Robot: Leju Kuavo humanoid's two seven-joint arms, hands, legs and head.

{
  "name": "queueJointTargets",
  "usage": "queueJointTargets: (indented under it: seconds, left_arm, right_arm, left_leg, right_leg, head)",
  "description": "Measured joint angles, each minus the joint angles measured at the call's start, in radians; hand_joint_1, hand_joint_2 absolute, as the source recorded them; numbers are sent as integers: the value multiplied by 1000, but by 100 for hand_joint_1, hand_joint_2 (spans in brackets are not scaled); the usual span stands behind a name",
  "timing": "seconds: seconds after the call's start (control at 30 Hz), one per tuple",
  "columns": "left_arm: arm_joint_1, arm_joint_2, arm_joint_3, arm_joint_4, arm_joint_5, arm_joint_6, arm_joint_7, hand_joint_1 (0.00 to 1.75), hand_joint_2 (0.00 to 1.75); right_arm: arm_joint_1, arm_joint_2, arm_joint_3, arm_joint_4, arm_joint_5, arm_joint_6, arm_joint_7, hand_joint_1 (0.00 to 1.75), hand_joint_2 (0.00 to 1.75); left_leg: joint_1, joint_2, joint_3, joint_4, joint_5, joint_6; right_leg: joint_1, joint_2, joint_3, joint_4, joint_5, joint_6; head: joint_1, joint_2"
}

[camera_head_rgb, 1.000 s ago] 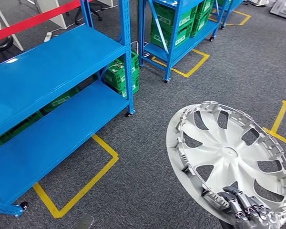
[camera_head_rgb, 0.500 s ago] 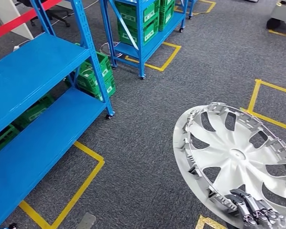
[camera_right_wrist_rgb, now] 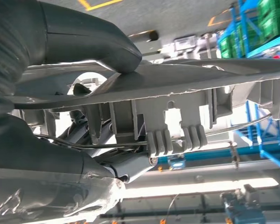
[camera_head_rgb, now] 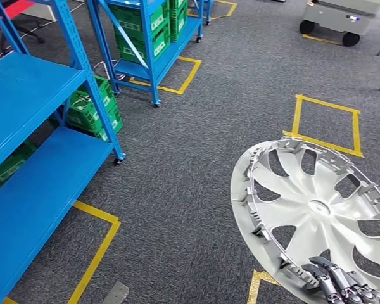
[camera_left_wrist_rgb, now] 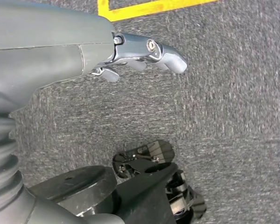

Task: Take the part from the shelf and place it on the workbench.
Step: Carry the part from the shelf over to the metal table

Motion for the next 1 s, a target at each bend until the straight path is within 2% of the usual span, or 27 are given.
queueJointTargets:
  seconds: [0.03, 0.07, 0.1, 0.17, 0.2, 0.23, 0.3, 0.33, 0.37, 0.4, 0.47, 0.5, 0.53, 0.57, 0.6, 0.63, 0.67, 0.7, 0.73, 0.77, 0.8, 0.83, 0.87, 0.9, 0.97, 1.0]
  left_arm:
    - [0, 1, 0, 0, 0, -2, 0, 0, 175]
    - [0, 1, 0, 0, 0, -4, 0, 0, 175]
    - [-1, 1, 0, 0, 0, -6, 0, 0, 175]
    - [-2, 1, 0, 0, 2, -8, 0, 0, 175]
    - [-2, 1, 0, 0, 3, -8, 0, 0, 175]
    - [-2, 1, 0, 0, 5, -8, 0, 0, 175]
    - [-3, 0, 0, 0, 8, -8, 0, 0, 175]
    - [-4, -1, 0, 0, 8, -8, 0, 0, 175]
    - [-4, -2, 0, 0, 8, -8, 1, 0, 175]
    - [-4, -3, 0, 0, 8, -8, 1, 0, 175]
    - [-3, -3, 0, 1, 6, -8, 1, 0, 175]
    - [-1, -3, 0, 1, 4, -8, 1, 0, 175]
    - [1, -2, 0, 1, 2, -7, 1, 0, 175]
    - [2, -2, 0, 1, -1, -6, 1, 0, 175]
    - [2, -1, -1, 1, -4, -6, 1, 0, 175]
    - [2, 0, -1, 1, -6, -5, 1, 0, 175]
    - [2, -1, -1, 1, -9, -5, 1, 0, 175]
    - [2, -1, -2, 2, -11, -5, 0, 0, 175]
    - [1, -2, -2, 2, -12, -5, 0, 0, 175]
    - [1, -3, -2, 3, -13, -5, 0, 0, 175]
    - [0, -3, -3, 3, -13, -5, 0, 0, 175]
    - [-1, -3, -3, 3, -13, -5, -1, 0, 175]
    - [-1, -3, -4, 3, -13, -5, -2, 0, 175]
    - [-2, -3, -4, 3, -14, -6, -5, 0, 175]
    - [0, -3, -6, 3, -17, -9, -10, 0, 175]
    - [1, -2, -6, 3, -20, -12, -11, 0, 175]
  right_arm:
    - [1, 5, -5, 0, 0, 0, -9, 175, 175]
    - [2, 10, -11, 0, 0, 0, -19, 175, 175]
    - [2, 15, -16, 0, 0, 1, -29, 175, 175]
    - [-3, 26, -28, 1, 0, 1, -59, 175, 175]
    - [-8, 33, -36, 3, 0, 2, -78, 175, 175]
    - [-14, 42, -43, 5, 0, 2, -102, 175, 175]
    - [-24, 64, -60, 10, 0, 2, -154, 175, 175]
    - [-28, 77, -69, 14, 0, 2, -182, 175, 175]
    - [-33, 92, -78, 18, 0, 1, -210, 175, 175]
    - [-40, 107, -87, 22, 0, 1, -238, 175, 175]
    - [-53, 143, -107, 34, 0, -2, -292, 175, 175]
    - [-57, 163, -119, 41, 0, -6, -320, 175, 175]
    - [-59, 184, -132, 48, 0, -12, -348, 175, 175]
    - [-59, 206, -146, 54, 0, -19, -379, 175, 175]
    - [-58, 230, -162, 60, 1, -27, -415, 175, 175]
    - [-57, 253, -179, 65, 1, -35, -449, 175, 175]
    - [-57, 275, -196, 70, 1, -43, -479, 175, 175]
    - [-57, 294, -212, 74, 2, -50, -501, 175, 175]
    - [-56, 309, -224, 76, 2, -56, -513, 175, 175]
    - [-54, 322, -235, 79, 2, -59, -520, 175, 175]
    - [-51, 335, -245, 81, 2, -61, -526, 175, 175]
    - [-47, 348, -255, 83, 2, -62, -535, 175, 175]
    - [-44, 361, -267, 85, 2, -62, -549, 175, 175]
    - [-43, 374, -279, 86, 1, -63, -568, 175, 175]
    - [-43, 400, -303, 87, 1, -64, -608, 175, 175]
    - [-43, 413, -314, 88, 2, -66, -626, 175, 175]
  left_leg:
    - [-1, 15, 0, 0, -1, 0]
    - [-2, 28, 1, 0, -2, 0]
    - [-2, 40, 2, 0, -3, -1]
    - [-5, 60, 7, 1, -8, -7]
    - [-7, 69, 9, 1, -10, -11]
    - [-9, 77, 9, 1, -11, -16]
    - [-9, 95, 10, -1, -11, -26]
    - [-7, 92, 9, 1, -15, -31]
    - [-5, 76, 3, 17, -29, -37]
    - [-4, 51, -14, 53, -54, -41]
    - [-2, 1, -78, 184, -119, -45]
    - [-2, -9, -111, 248, -142, -46]
    - [-2, -13, -132, 285, -145, -47]
    - [-1, -15, -136, 283, -127, -47]
    - [0, -20, -120, 242, -93, -48]
    - [4, -33, -92, 178, -51, -50]
    - [9, -57, -61, 109, -20, -54]
    - [14, -79, -38, 58, -2, -54]
    - [16, -95, -26, 30, 3, -52]
    - [16, -99, -23, 20, 0, -47]
    - [15, -89, -24, 22, 1, -39]
    - [15, -77, -24, 21, 2, -31]
    - [15, -65, -23, 20, 4, -24]
    - [14, -52, -23, 18, 5, -17]
    - [8, -25, -22, 18, 3, -8]
    - [5, -10, -22, 18, 2, -6]
  right_leg:
    - [0, -3, -7, 24, -4, 0]
    - [0, -6, 9, 6, 9, 0]
    - [0, -13, 44, -51, 36, -2]
    - [4, -50, 133, -196, 82, -8]
    - [7, -64, 160, -241, 93, -13]
    - [10, -70, 172, -262, 95, -19]
    - [15, -50, 167, -266, 99, -32]
    - [14, -40, 166, -270, 102, -38]
    - [12, -30, 166, -275, 106, -44]
    - [10, -19, 166, -279, 109, -50]
    - [7, 2, 164, -281, 113, -56]
    - [7, 14, 162, -281, 113, -57]
    - [6, 27, 162, -281, 113, -57]
    - [5, 41, 162, -281, 114, -56]
    - [3, 55, 162, -280, 114, -55]
    - [1, 69, 162, -278, 115, -51]
    - [0, 82, 159, -273, 114, -46]
    - [0, 95, 154, -267, 113, -41]
    - [0, 106, 148, -263, 114, -35]
    - [-1, 117, 142, -262, 116, -29]
    - [-3, 128, 136, -264, 119, -23]
    - [-4, 128, 132, -263, 119, -18]
    - [-4, 111, 123, -250, 110, -14]
    - [-2, 83, 105, -218, 90, -11]
    - [1, 20, 46, -90, 24, -8]
    - [1, 6, 13, -21, -5, -7]
  head:
    - [0, 0]
    - [0, 0]
    - [0, 0]
    - [0, 0]
    - [-1, 0]
    - [-1, 0]
    - [-2, 0]
    - [-2, 0]
    - [-2, 0]
    - [-3, 0]
    - [-6, 0]
    - [-6, 0]
    - [-6, 0]
    - [-7, 0]
    - [-7, 0]
    - [-7, 0]
    - [-8, 0]
    - [-9, 0]
    - [-10, 0]
    - [-11, 0]
    - [-11, 0]
    - [-11, 0]
    - [-7, 0]
    - [-3, 0]
    - [5, 0]
    - [6, 0]
